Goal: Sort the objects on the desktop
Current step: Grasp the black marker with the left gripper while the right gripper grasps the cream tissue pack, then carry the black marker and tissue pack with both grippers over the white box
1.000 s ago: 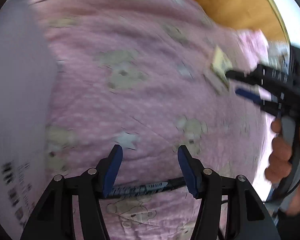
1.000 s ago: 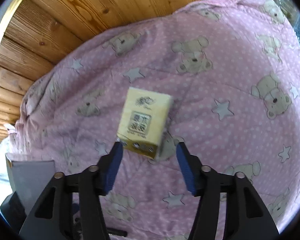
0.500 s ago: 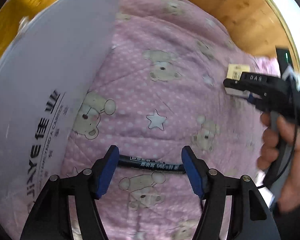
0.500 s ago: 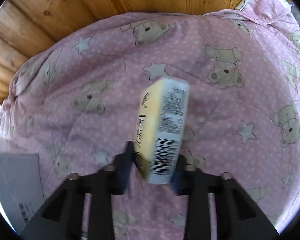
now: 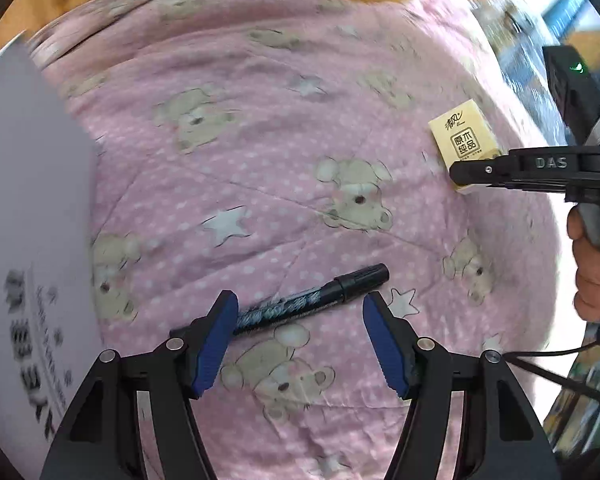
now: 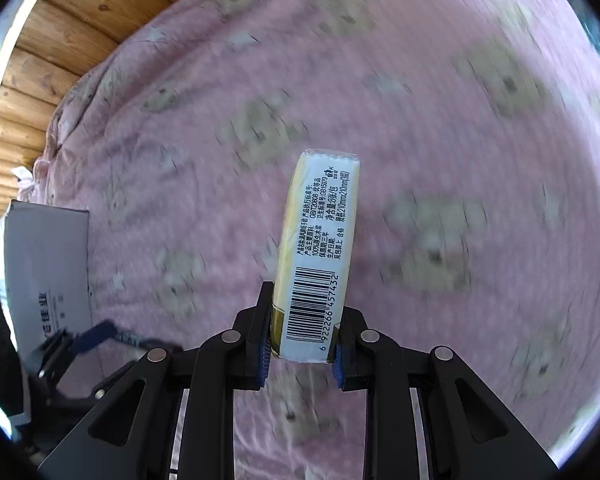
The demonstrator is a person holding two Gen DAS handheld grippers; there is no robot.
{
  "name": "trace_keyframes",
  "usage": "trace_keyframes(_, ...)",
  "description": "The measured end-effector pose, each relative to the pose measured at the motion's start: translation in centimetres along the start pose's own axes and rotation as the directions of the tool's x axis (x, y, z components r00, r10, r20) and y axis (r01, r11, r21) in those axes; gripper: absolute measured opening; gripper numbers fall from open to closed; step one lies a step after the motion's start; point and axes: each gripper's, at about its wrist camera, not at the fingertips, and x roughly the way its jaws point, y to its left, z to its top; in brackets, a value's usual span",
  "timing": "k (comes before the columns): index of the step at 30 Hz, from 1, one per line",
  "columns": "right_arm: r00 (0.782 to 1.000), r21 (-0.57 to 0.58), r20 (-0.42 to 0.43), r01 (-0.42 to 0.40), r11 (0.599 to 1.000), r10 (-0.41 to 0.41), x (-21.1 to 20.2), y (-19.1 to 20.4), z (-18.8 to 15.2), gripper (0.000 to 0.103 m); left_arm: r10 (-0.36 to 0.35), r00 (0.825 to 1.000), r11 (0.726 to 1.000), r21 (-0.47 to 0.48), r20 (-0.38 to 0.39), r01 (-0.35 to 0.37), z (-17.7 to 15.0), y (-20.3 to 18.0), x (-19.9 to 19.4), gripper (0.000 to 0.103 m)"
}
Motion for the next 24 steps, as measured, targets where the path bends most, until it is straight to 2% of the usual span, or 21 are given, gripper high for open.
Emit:
trace_keyframes(2,1.000,0.025,-0.001,-0.017,1.000,0.017,-0.5,-1.6,-0.8,0.025,0.024,1.000,0.999,0.023,-0.016,-0.024,0.1,-0.1,1.0,0.058)
trace_keyframes(3,1.000,0.031,-0.001,-0.020,0.999,0.020,-1.0,-2.4,-1.4,0.025,0.015,1.000,1.000,0.001,-0.004,-0.015,0.2,0.3,1.2,0.051)
trace_keyframes(4,1.000,0.034,-0.001,-0.024,0.999,0.024,-0.7,-2.0,-1.5,0.025,0.039,0.999,0.999,-0.018,0.009,-0.039,0.3,0.6,1.1,0.040)
trace_keyframes(5,1.000,0.035,0.000,-0.028,0.999,0.028,-0.5,-1.8,-1.7,0.025,0.078,0.997,0.996,-0.043,0.001,-0.078,0.6,1.0,1.0,0.030)
trace_keyframes(6,0.999,0.035,0.003,-0.034,0.999,0.033,-0.6,-1.8,-1.9,0.025,0.084,0.996,0.992,-0.099,0.005,-0.083,0.9,1.8,0.6,0.022)
trace_keyframes(7,0.999,0.033,0.003,-0.041,0.999,0.041,-0.5,-1.5,-2.0,0.025,0.066,0.998,0.985,-0.161,0.009,-0.063,1.0,2.6,0.3,0.019)
trace_keyframes(10,0.998,0.022,0.002,-0.066,0.998,0.066,-0.3,-0.7,-2.3,0.025,-0.012,1.000,0.956,-0.292,0.008,0.014,0.6,4.7,0.1,0.021)
trace_keyframes(14,0.996,-0.005,-0.004,-0.085,0.996,0.085,0.3,0.9,-2.6,0.025,-0.029,0.999,0.953,-0.300,0.021,0.034,-0.2,4.9,0.3,0.032)
trace_keyframes(17,0.997,0.000,-0.003,-0.074,0.997,0.074,0.9,1.3,-2.8,0.026,0.018,0.999,0.963,-0.269,0.028,-0.010,-0.3,3.9,0.3,0.033)
trace_keyframes(19,0.998,0.018,-0.003,-0.062,0.998,0.062,1.2,1.1,-2.9,0.029,0.074,0.997,0.967,-0.245,0.032,-0.064,-0.3,3.1,0.4,0.025)
trace_keyframes(20,0.998,0.033,-0.003,-0.065,0.997,0.066,1.3,0.9,-2.9,0.029,0.100,0.995,0.966,-0.242,0.031,-0.089,-0.3,3.0,0.5,0.017)
trace_keyframes(24,0.997,0.038,0.005,-0.071,0.997,0.071,1.4,1.0,-2.9,0.025,0.082,0.996,0.954,-0.292,0.038,-0.067,-0.8,3.5,0.1,0.014)
